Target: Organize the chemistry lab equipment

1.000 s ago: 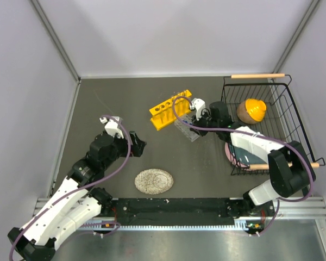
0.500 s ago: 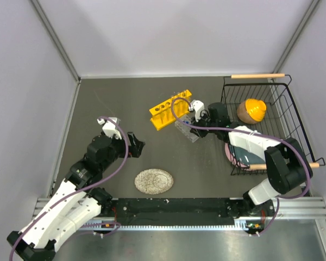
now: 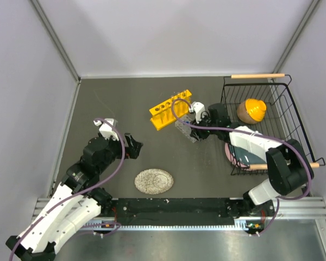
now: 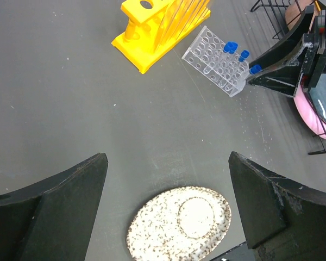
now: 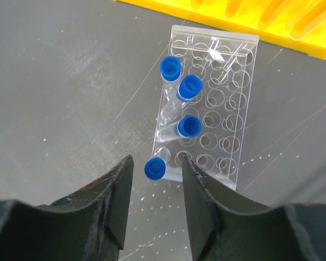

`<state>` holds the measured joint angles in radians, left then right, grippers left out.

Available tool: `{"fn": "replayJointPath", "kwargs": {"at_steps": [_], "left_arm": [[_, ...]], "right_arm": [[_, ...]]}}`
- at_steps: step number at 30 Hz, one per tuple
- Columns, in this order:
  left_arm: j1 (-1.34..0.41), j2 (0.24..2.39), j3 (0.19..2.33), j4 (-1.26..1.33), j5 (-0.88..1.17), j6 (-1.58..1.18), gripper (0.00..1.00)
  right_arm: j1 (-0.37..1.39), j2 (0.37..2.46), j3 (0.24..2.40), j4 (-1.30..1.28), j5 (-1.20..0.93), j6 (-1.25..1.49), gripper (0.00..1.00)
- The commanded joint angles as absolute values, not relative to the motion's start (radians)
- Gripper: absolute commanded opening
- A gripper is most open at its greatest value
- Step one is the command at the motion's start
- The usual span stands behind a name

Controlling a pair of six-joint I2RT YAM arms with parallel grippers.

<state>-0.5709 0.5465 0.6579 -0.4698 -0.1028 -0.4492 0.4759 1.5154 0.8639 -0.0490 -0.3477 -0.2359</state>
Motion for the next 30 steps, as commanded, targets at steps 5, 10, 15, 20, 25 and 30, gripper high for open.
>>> {"fn": "replayJointPath", "kwargs": {"at_steps": [5,10,15,20,25,30], "left_arm": [[-0.561,0.566,0.828,-0.544,-0.147,-0.385,0.99],[-0.513,0.655,1.012,-0.658,-0.15,-0.353,0.99],[-0.434,0.719,1.215,-0.751,-0.117,-0.316,0.99],[-0.433,0.733,1.368,-0.813,-0.143,-0.285,0.99],[-0.431,0.715,1.442,-0.873,-0.155,-0.284,0.99],[-0.433,0.667,1.451,-0.885,-0.167,-0.288,0.99]], "right_arm": [[0.482,1.289,1.007,-0.274,-0.334,-0.333,0.71],[0.427,1.128,1.11,-0.49,-0.317,-0.377,0.99],[0.213,1.022,1.314,-0.591,-0.443,-0.2,0.99],[0.135,0.94,1.416,-0.589,-0.382,-0.1,0.99],[0.117,0.908,1.453,-0.578,-0.172,-0.04,0.99],[0.11,0.865,1.444,-0.589,-0.118,-0.049,0.99]]}}
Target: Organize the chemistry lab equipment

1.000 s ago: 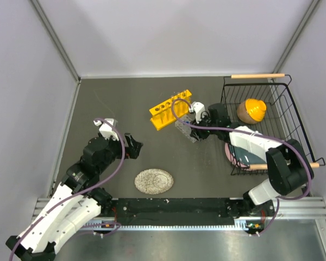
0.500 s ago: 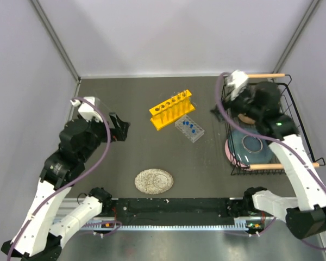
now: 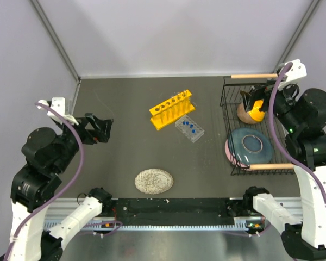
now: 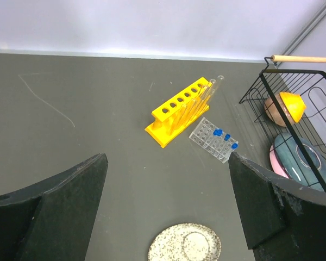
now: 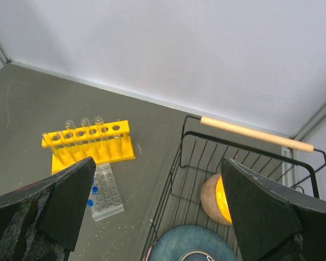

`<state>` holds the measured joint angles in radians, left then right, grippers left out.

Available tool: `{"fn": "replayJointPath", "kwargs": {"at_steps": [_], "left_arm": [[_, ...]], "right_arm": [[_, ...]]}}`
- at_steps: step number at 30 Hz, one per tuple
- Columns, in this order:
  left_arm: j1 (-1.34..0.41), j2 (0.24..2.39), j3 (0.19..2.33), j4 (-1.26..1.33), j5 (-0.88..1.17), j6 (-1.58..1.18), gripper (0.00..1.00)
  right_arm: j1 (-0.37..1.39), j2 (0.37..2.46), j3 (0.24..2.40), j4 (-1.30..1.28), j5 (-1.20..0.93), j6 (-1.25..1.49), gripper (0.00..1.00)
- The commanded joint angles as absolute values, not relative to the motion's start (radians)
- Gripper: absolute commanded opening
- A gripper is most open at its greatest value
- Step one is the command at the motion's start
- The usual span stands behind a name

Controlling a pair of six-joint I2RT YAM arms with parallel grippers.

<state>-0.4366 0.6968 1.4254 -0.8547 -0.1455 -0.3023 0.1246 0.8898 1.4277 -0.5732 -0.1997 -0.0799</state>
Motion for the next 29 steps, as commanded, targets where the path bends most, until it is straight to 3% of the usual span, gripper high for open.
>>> {"fn": "replayJointPath", "kwargs": {"at_steps": [1,29], "left_arm": [[-0.433,0.661,1.453,-0.884,-0.169,-0.288,0.99],[-0.433,0.546,1.397,-0.845,-0.193,-0.264,0.99]], "right_arm": [[0.11,0.862,1.44,-0.592,-0.118,-0.046,0.99],[0.008,0.83,1.434,-0.632,-0.244,0.051,0.99]]}}
